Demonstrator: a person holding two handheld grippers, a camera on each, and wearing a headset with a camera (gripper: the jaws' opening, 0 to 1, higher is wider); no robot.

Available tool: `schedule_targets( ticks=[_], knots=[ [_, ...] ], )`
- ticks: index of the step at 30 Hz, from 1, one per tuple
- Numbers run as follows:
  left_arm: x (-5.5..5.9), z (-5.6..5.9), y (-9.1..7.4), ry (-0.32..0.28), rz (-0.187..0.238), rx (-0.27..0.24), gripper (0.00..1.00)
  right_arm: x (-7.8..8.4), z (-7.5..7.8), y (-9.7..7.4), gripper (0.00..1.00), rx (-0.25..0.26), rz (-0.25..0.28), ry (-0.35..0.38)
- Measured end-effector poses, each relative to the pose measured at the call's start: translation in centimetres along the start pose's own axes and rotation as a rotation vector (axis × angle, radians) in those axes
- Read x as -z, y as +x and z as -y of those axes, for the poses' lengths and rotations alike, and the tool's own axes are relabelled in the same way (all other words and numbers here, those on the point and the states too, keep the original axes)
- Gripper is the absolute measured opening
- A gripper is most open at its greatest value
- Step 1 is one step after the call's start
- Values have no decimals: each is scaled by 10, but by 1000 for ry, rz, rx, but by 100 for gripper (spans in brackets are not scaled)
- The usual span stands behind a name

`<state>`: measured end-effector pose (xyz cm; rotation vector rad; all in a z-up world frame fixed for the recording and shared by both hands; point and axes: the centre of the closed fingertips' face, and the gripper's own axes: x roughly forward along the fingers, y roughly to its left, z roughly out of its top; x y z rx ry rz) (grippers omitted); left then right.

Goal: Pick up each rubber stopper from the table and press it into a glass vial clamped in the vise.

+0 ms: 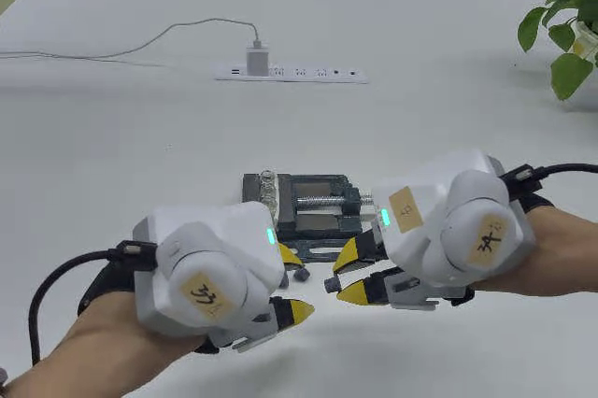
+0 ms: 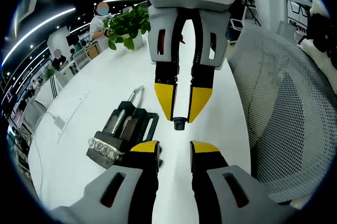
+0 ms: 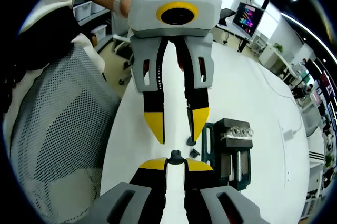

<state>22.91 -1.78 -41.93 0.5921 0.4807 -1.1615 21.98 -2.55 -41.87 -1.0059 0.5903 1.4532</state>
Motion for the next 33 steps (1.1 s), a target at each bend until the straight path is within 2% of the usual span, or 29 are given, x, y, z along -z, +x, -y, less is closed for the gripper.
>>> schedule_targets(
  ticks=[18, 26, 33],
  knots=[
    [-7, 9, 6, 54, -22, 56, 6, -12, -4, 4, 7, -4, 7, -19],
    [-7, 10, 7, 49, -32, 65, 5, -13, -4, 3, 7, -4, -1, -34],
    [-7, 10, 5, 30, -19, 66, 4, -14, -5, 3, 7, -7, 9, -31]
  ],
)
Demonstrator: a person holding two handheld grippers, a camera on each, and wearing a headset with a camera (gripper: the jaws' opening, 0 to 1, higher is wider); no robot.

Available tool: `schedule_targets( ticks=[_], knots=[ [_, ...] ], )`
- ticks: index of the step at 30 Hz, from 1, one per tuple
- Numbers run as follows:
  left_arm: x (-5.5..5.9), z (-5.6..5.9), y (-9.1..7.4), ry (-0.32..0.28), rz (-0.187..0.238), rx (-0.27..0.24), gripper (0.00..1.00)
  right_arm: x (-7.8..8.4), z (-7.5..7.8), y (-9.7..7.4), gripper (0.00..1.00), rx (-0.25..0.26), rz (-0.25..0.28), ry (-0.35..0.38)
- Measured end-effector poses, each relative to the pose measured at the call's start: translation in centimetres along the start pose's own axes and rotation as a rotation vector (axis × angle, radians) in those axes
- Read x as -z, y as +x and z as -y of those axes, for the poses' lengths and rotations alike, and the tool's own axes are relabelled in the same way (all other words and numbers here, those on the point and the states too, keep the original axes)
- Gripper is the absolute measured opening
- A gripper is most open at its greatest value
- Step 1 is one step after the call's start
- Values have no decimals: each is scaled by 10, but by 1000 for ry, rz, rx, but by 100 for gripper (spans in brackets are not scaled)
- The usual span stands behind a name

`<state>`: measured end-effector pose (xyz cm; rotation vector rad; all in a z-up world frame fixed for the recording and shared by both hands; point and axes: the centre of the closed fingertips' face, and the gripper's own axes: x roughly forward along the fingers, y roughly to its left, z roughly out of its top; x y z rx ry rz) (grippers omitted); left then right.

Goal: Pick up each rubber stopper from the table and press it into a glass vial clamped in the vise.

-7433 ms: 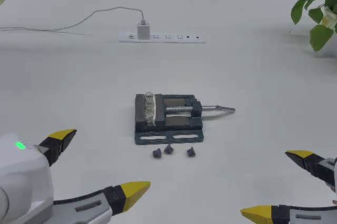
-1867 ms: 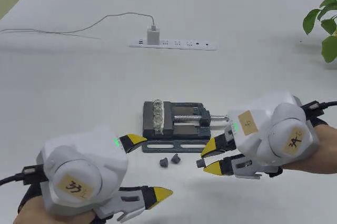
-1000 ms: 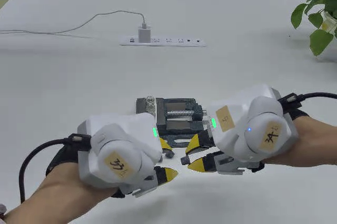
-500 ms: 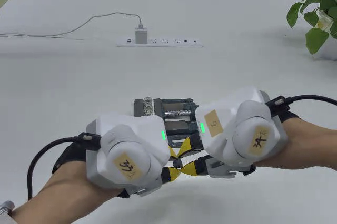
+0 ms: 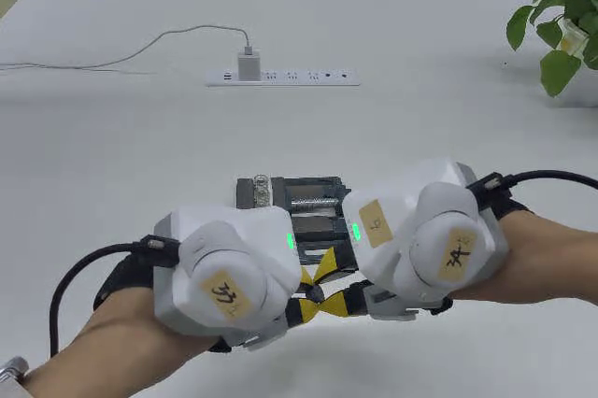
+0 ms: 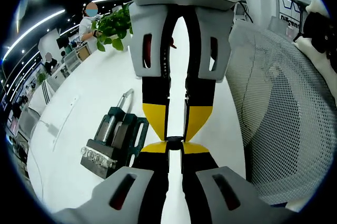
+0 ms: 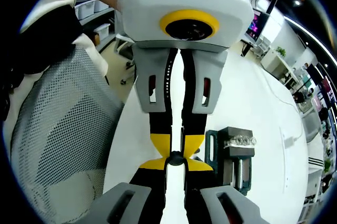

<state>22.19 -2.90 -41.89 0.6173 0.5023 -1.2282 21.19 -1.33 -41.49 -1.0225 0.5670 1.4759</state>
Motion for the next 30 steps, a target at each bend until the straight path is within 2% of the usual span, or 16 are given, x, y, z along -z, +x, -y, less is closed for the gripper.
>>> schedule_targets(
  ticks=[4, 8, 12, 18, 30],
  knots=[
    [0, 0, -2, -3, 11, -11, 4, -1, 1, -2, 8, -7, 30, 11],
    [-2, -2, -6, -4, 31, -26, 4, -8, 4, -8, 16, -12, 118, 151],
    [-3, -3, -7, 4, 39, -37, 4, -12, 6, -14, 12, -18, 184, 251],
    [-7, -5, -8, 5, 59, -54, 4, -3, 7, -16, 10, -8, 190, 309],
    [-13, -2, -9, 0, 85, -53, 4, -4, 3, -15, 9, -14, 211, 331]
  ],
)
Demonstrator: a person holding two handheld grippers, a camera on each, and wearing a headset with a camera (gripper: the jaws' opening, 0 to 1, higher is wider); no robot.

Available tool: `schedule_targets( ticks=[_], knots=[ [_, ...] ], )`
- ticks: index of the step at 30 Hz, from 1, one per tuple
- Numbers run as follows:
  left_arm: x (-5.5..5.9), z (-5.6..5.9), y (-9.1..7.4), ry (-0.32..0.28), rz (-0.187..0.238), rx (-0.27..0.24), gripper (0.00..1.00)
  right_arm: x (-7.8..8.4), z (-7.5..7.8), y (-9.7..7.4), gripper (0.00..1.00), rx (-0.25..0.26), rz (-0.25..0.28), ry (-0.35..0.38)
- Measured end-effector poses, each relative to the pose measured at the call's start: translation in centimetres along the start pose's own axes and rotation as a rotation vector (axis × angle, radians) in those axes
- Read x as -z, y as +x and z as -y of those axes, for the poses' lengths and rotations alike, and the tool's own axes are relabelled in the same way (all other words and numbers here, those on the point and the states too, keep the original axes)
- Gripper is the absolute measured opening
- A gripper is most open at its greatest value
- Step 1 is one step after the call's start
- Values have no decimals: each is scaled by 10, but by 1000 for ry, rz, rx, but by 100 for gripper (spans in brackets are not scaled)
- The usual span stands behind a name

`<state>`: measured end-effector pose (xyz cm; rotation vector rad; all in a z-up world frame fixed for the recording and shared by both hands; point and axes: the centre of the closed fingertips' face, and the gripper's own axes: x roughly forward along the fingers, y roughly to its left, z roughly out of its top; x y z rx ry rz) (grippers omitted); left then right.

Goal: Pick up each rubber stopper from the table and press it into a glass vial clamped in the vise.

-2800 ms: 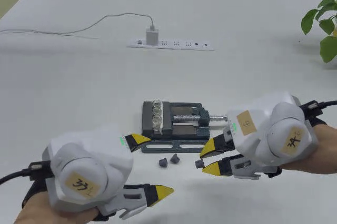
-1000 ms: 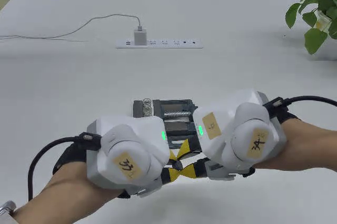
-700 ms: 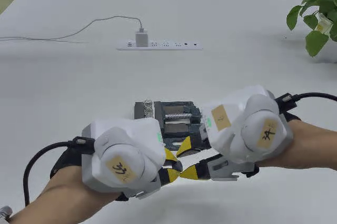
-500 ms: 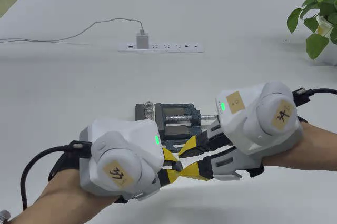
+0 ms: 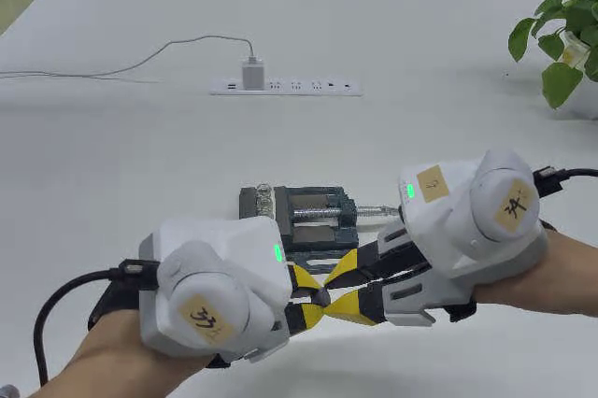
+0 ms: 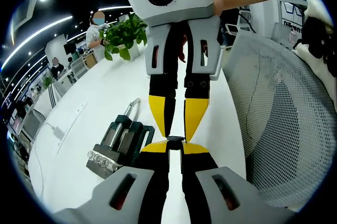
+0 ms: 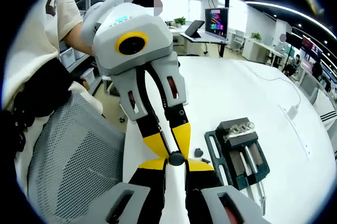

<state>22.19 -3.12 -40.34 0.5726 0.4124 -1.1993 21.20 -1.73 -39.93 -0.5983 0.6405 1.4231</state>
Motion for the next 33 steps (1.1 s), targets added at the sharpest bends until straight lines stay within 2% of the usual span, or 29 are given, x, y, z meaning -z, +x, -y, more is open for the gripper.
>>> schedule_targets(
  ticks=[9, 27, 33],
  knots=[
    [-4, 1, -2, 26, 22, -10, 4, -1, 0, -3, 8, -3, 10, 9],
    [-7, 1, -4, 2, 67, -27, 5, -3, -2, -6, 6, 0, 26, 56],
    [-8, 2, -2, -4, 70, -28, 5, -2, -1, -7, 6, 1, 22, 59]
  ],
)
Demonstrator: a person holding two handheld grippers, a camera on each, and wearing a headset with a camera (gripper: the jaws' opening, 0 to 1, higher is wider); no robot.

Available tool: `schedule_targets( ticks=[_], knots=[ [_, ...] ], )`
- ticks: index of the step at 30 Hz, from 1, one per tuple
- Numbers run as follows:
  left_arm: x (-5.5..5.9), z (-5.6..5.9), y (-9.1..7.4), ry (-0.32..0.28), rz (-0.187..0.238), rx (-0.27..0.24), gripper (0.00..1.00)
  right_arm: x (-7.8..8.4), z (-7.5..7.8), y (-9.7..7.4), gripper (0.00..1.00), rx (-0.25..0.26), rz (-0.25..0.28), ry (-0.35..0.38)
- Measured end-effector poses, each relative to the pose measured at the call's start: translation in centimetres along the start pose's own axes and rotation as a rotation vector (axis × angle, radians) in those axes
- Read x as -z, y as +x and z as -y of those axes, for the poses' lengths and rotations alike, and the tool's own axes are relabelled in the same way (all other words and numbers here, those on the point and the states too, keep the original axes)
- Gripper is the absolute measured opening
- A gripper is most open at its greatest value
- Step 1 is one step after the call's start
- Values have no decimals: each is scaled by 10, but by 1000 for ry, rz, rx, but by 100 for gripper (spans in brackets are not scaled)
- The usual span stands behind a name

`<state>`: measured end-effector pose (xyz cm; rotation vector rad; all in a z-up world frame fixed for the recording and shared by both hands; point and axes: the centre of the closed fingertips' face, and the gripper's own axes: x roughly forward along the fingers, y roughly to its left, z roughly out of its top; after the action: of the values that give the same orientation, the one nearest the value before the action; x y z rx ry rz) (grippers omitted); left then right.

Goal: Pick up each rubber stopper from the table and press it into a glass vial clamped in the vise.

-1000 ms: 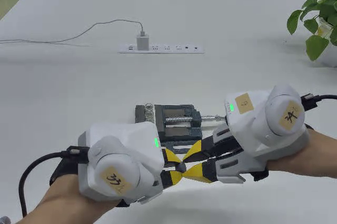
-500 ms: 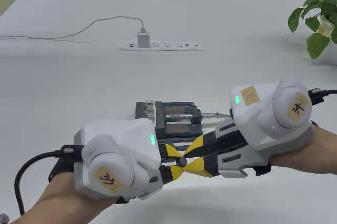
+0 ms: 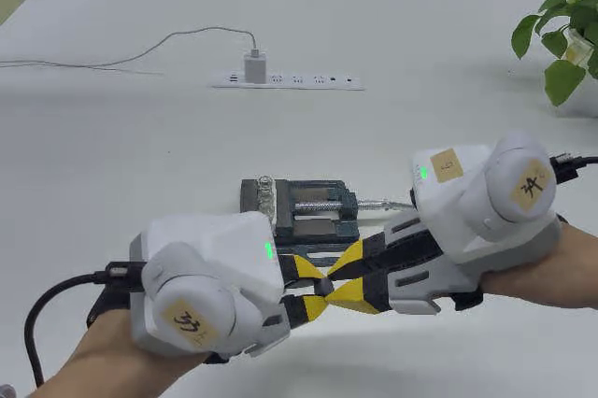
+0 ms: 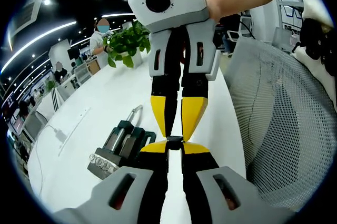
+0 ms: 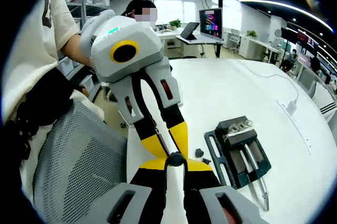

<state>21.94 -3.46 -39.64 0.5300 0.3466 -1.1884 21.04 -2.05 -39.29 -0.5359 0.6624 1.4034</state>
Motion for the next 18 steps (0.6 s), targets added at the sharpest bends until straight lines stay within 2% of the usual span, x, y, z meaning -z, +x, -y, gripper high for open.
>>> schedule_targets(
  ticks=[4, 18],
  knots=[
    [2, -1, 0, -16, 0, -8, 8, 0, 1, -1, 6, 4, 1, 1],
    [25, -16, -7, -117, -16, -87, 43, 4, 3, -1, 6, 6, -10, 6]
  ],
)
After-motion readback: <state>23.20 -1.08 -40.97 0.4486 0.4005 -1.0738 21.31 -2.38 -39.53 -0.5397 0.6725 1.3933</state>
